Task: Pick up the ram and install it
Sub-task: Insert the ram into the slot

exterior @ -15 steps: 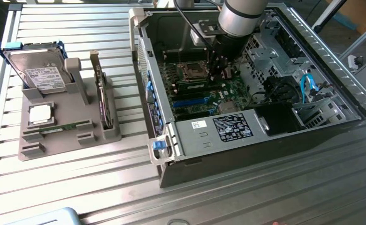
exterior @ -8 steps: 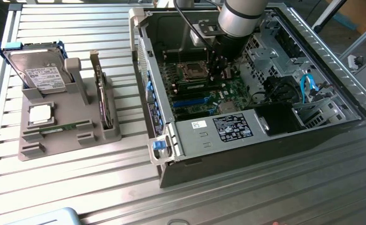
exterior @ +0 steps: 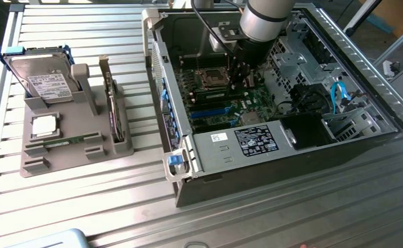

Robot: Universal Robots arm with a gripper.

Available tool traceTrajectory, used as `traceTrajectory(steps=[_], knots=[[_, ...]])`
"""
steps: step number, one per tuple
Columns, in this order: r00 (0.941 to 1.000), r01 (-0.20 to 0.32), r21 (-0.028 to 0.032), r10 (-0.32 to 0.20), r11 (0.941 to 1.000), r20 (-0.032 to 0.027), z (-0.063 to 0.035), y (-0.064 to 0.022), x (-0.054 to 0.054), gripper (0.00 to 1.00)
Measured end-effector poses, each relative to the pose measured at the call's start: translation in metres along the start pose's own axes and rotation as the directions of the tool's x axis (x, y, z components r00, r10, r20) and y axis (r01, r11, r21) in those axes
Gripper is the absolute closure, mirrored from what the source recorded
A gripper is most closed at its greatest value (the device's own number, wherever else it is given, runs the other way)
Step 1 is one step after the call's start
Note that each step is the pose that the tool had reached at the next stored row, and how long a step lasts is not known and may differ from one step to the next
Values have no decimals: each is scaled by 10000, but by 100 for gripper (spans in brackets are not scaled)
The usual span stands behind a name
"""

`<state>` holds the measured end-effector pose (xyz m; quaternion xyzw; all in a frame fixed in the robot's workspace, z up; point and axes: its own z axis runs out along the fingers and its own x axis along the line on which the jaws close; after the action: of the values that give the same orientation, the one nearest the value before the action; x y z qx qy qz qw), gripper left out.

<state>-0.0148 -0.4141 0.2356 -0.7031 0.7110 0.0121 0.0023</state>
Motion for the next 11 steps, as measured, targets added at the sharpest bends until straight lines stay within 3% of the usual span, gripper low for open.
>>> traceTrajectory(steps=[11], knots=[[10000,0,2,0,10000,-1,30,0,1,88]])
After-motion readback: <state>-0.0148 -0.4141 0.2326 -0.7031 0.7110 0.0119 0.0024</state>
